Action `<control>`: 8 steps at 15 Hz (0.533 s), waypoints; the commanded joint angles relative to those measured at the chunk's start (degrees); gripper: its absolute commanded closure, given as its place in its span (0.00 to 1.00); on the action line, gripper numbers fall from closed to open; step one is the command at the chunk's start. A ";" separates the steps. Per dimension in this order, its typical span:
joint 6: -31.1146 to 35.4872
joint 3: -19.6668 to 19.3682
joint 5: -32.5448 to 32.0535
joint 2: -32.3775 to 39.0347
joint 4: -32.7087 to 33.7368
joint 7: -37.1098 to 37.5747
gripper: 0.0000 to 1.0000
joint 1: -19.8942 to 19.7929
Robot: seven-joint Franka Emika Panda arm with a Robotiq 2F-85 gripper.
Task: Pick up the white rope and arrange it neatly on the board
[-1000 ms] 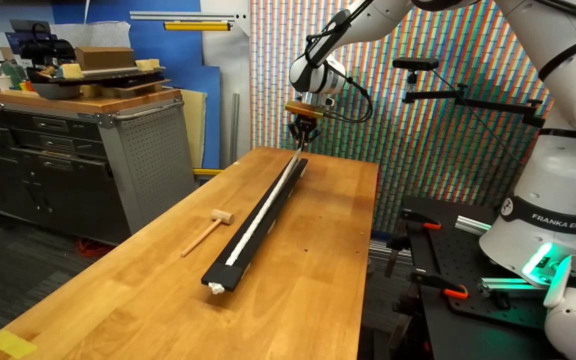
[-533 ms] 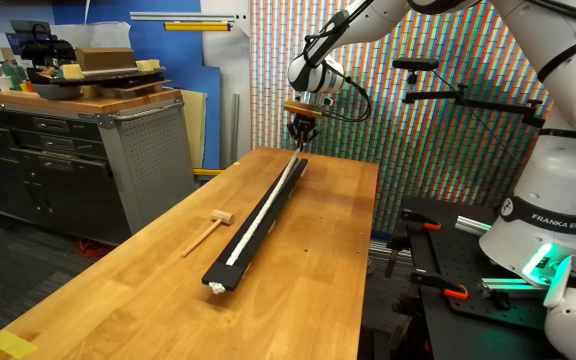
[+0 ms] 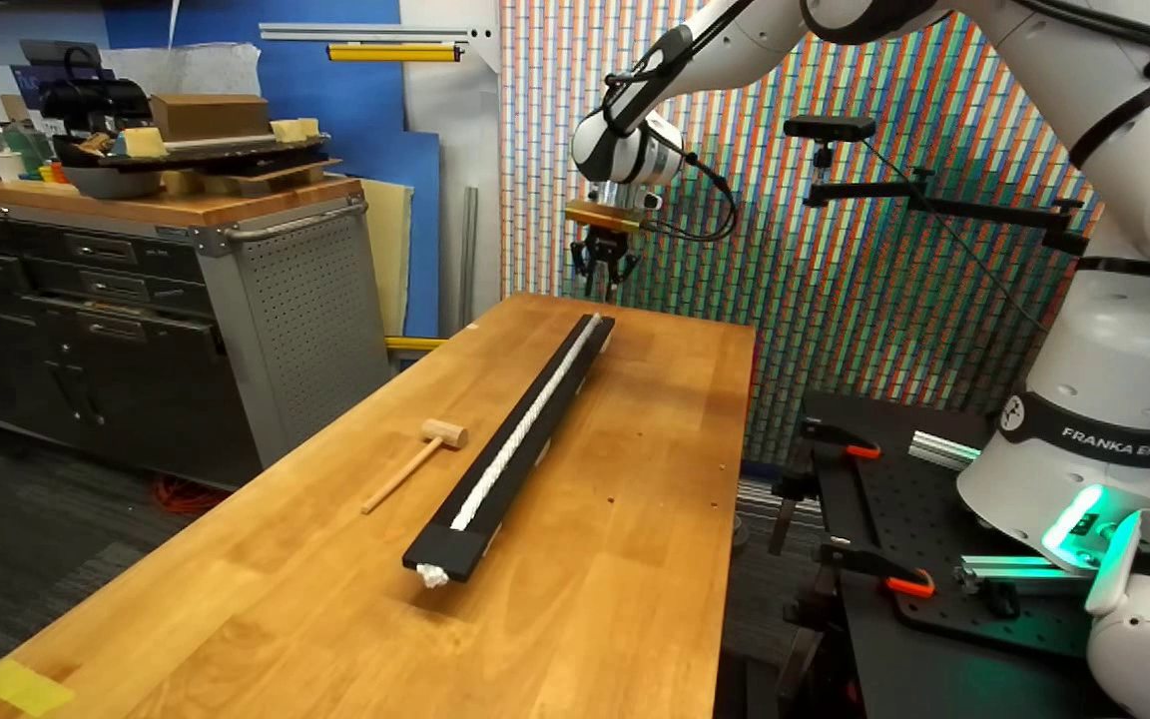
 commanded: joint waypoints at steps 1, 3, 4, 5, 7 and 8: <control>-2.14 -0.51 -0.06 1.58 3.73 1.05 0.25 -0.83; -2.27 -0.41 0.11 1.72 4.21 0.90 0.09 -1.23; -2.27 -0.31 0.21 1.73 4.36 0.74 0.03 -1.45; -2.36 -0.20 0.30 1.66 4.46 0.58 0.00 -1.63; -2.42 0.02 0.41 1.27 4.38 0.08 0.00 -1.91; -2.68 0.02 0.23 0.93 4.29 -0.13 0.00 -1.87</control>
